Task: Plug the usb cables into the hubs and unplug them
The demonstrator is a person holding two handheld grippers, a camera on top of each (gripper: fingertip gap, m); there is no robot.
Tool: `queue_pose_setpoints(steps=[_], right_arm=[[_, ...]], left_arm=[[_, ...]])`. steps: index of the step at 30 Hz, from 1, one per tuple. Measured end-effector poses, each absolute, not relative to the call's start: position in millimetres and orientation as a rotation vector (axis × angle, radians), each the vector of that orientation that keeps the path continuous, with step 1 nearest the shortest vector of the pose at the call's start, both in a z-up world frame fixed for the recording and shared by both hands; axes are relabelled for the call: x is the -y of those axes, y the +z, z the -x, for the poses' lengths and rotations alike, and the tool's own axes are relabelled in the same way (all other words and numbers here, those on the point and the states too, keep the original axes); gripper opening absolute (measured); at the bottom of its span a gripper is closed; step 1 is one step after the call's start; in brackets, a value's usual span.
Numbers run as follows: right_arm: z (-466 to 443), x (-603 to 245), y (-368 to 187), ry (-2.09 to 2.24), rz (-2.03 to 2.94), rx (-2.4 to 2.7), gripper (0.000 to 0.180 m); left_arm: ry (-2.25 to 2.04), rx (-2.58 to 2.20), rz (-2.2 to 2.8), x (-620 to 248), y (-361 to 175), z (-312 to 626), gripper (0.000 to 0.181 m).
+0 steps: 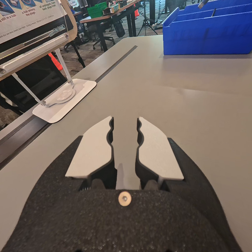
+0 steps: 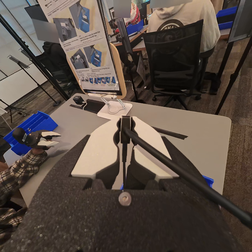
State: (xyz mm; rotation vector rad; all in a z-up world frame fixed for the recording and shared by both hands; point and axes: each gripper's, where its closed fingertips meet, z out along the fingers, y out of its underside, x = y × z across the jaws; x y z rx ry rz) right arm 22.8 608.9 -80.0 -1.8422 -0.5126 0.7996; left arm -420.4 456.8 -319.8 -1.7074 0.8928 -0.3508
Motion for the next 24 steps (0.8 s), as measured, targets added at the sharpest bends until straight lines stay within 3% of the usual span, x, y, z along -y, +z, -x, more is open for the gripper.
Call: queue_pose_setpoints(steps=[24], right_arm=[[-22.9,-624.4,-153.5,0.892,1.836,0.562,0.011]], left_arm=[[-0.364,-0.886,1.693,-454.7,-314.1,419.0,0.031]])
